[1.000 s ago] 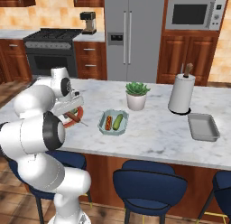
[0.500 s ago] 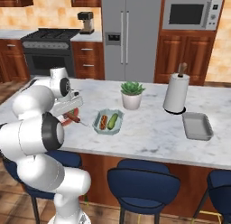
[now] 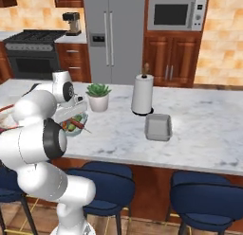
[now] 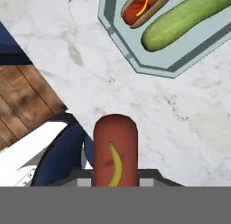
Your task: Place one cooked food and one vegetable from the large plate to each tupperware container.
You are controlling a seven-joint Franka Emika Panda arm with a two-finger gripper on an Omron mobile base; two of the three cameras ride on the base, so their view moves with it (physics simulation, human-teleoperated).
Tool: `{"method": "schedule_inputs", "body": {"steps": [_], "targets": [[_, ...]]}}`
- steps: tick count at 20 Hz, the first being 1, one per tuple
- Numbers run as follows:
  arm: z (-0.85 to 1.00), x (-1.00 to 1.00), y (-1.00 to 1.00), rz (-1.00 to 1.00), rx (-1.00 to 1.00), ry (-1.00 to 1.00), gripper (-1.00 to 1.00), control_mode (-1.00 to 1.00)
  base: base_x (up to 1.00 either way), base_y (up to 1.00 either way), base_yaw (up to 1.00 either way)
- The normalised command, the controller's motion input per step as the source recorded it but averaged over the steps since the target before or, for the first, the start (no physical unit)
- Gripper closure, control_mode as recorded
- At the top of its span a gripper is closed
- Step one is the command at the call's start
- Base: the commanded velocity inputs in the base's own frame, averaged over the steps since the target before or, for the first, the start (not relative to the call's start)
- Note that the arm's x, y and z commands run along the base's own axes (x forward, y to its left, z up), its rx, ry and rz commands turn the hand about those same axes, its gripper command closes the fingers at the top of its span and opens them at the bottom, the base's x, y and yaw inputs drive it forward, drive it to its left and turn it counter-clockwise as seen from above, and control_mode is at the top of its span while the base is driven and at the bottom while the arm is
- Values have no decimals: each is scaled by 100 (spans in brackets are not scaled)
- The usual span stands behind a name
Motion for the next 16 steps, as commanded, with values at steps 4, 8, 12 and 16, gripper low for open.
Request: {"method": "schedule_inputs", "body": {"steps": [4, 8, 12, 16], "targets": [[0, 0, 0, 0, 0, 0, 100, 100, 0, -85, -7], [0, 0, 0, 0, 0, 0, 100, 100, 7, -61, -4], [0, 0, 0, 0, 0, 0, 100, 100, 33, -37, 0], [0, 0, 0, 0, 0, 0, 100, 100, 41, -28, 0]]}}
